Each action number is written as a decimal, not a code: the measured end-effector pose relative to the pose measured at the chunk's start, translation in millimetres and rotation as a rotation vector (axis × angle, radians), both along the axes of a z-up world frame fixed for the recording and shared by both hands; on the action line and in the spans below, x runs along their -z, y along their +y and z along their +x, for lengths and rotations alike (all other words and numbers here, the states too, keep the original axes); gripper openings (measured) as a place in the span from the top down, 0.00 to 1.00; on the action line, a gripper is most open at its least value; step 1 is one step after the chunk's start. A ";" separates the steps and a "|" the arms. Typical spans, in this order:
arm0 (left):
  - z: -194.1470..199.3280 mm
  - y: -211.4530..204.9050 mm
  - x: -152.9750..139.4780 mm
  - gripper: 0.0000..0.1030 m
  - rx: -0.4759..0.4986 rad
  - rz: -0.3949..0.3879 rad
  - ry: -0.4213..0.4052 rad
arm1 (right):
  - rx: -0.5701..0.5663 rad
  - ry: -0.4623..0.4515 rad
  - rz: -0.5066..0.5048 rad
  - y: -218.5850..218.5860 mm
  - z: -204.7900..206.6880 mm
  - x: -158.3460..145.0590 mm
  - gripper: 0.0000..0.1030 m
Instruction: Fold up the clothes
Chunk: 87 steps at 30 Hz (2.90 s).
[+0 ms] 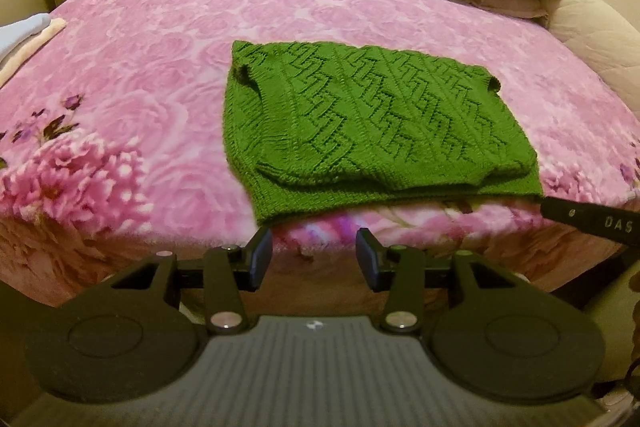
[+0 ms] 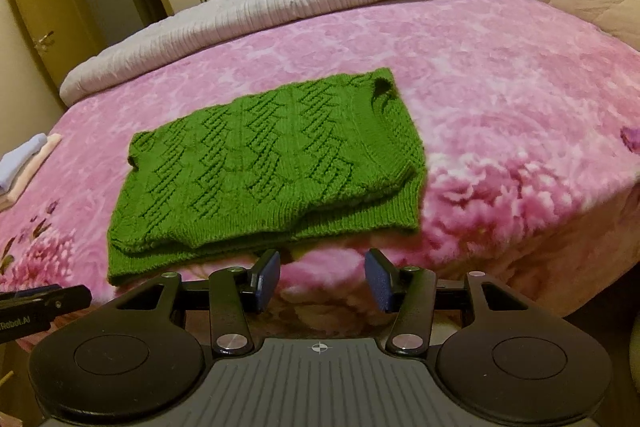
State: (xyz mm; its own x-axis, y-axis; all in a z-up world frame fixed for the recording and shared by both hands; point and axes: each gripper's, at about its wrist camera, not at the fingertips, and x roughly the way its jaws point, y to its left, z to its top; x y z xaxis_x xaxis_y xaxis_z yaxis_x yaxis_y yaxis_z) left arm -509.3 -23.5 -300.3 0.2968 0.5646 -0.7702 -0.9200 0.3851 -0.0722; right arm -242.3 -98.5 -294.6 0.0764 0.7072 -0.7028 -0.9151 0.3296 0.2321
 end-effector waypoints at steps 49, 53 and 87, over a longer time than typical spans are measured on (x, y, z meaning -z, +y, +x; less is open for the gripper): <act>13.9 159.3 53.5 0.70 0.031 -0.126 -0.334 | 0.190 0.850 0.294 57.7 186.7 112.5 0.51; 13.3 159.3 52.7 0.71 0.053 -0.119 -0.335 | 0.136 0.819 0.281 66.5 179.6 109.0 0.56; -87.3 160.9 53.2 0.87 -0.093 -0.062 -0.410 | -0.269 -0.605 0.050 135.5 -72.2 13.7 0.84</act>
State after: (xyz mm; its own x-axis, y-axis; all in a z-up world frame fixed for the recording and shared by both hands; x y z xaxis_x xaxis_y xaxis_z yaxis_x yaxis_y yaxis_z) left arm -596.6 137.5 -353.5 0.5354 0.5597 -0.6326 -0.8411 0.2848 -0.4599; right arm -314.5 37.1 -308.3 0.2633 0.7875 -0.5572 -0.9378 0.0736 -0.3392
